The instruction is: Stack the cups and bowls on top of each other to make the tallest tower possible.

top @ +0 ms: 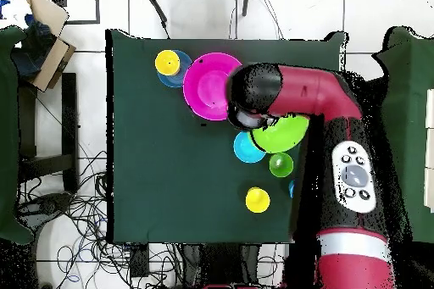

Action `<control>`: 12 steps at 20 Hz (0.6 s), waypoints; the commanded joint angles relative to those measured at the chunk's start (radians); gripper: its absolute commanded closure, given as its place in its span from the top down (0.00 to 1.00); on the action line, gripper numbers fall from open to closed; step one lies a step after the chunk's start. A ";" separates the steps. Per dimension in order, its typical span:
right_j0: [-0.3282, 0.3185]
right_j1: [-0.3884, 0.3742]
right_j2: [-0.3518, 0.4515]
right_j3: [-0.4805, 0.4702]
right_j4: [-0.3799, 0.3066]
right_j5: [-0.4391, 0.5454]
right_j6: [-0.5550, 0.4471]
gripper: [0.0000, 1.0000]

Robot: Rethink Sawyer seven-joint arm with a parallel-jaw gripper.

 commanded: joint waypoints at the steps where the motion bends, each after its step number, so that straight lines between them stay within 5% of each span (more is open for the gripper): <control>1: 0.138 0.183 0.070 -0.337 -0.020 0.221 0.059 0.00; 7: 0.231 0.363 0.056 -0.779 -0.054 0.565 0.113 0.00; 12: 0.277 0.462 0.066 -0.979 -0.104 0.677 0.083 0.00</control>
